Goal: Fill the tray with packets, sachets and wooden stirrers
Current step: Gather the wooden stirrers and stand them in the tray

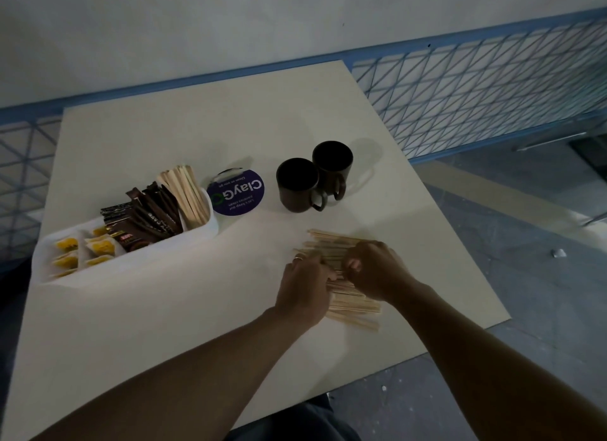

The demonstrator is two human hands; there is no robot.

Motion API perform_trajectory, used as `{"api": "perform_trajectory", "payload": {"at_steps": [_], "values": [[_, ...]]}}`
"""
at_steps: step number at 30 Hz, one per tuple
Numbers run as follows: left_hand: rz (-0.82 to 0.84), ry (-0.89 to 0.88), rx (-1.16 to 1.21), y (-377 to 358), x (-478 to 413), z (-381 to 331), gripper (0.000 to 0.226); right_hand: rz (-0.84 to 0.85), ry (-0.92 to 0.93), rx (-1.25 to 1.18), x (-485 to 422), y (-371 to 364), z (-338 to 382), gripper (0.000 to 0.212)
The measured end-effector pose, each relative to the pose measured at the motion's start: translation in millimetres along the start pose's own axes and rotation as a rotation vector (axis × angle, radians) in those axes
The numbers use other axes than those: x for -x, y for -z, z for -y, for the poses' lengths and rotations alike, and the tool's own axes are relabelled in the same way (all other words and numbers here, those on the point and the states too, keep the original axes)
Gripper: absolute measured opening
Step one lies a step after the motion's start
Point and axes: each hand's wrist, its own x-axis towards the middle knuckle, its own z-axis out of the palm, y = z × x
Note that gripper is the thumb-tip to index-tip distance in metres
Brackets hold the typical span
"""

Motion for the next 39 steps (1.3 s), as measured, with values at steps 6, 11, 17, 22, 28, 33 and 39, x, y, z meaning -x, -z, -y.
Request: {"api": "perform_trajectory", "payload": {"at_steps": [6,11,17,22,28,33,39], "values": [[-0.073,0.019,-0.017,-2.1,-1.5,-2.3,0.014,0.034,0.02,0.008,-5.3,0.8,-1.6,0.012],[-0.061,-0.017,-0.044,-1.5,-1.7,-2.0,0.022,0.032,0.093,-0.028,-8.4,-3.6,-2.3,0.008],[-0.073,-0.019,-0.015,-2.5,-1.9,-3.1,0.022,0.069,0.096,0.022,-12.0,-6.2,-1.0,0.018],[-0.068,-0.028,0.001,-0.9,-1.3,-4.9,0.021,0.073,0.112,0.032,-11.7,-2.9,-0.4,0.018],[-0.017,-0.012,0.011,-2.4,-4.7,-3.6,0.021,0.073,0.136,0.052,-10.9,3.1,-0.7,0.027],[0.01,-0.009,0.029,-0.8,-5.9,-1.6,0.021,0.081,0.121,0.025,-12.9,4.7,-2.2,0.023],[0.021,-0.009,0.036,6.0,-7.4,2.0,0.019,0.04,0.128,-0.024,-13.7,12.4,4.1,0.022]]}}
